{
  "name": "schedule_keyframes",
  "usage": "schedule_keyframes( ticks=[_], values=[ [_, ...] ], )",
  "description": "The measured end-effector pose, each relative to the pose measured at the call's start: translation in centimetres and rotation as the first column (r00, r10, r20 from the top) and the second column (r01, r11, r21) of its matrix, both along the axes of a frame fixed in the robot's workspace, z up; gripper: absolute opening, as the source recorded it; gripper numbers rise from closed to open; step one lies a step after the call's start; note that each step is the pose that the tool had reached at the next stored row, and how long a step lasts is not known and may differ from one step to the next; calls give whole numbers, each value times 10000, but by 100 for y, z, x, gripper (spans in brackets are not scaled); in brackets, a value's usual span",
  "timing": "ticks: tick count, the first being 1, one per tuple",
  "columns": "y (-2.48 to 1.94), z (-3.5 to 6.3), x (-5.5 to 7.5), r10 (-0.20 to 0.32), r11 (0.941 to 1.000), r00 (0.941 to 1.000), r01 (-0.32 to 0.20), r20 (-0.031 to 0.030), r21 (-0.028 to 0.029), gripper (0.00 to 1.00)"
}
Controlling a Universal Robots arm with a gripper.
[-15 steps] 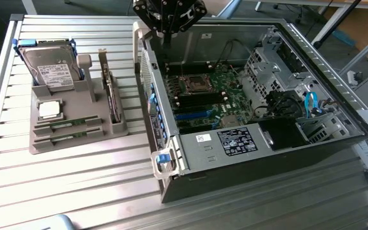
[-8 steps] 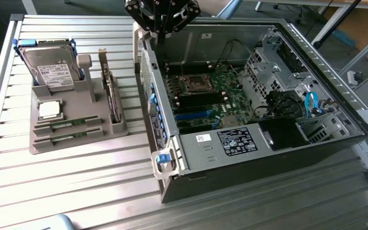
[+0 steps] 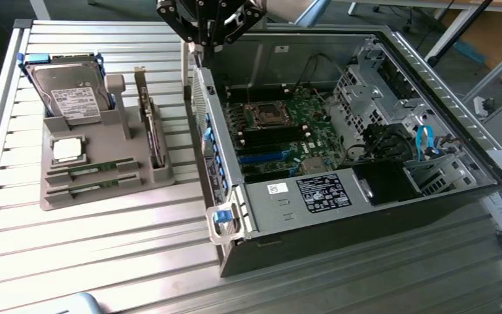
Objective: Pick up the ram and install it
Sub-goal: 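Reach for the ram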
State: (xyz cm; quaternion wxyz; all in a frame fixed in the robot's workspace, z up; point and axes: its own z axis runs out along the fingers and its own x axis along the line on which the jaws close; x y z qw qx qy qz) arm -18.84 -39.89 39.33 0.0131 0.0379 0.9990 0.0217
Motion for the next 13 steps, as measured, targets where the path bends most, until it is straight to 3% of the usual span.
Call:
schedule_keyframes(
  ticks=[13],
  values=[
    [0, 0, -288, 2, 10000, 10000, -2, 0, 0, 11]
  ],
)
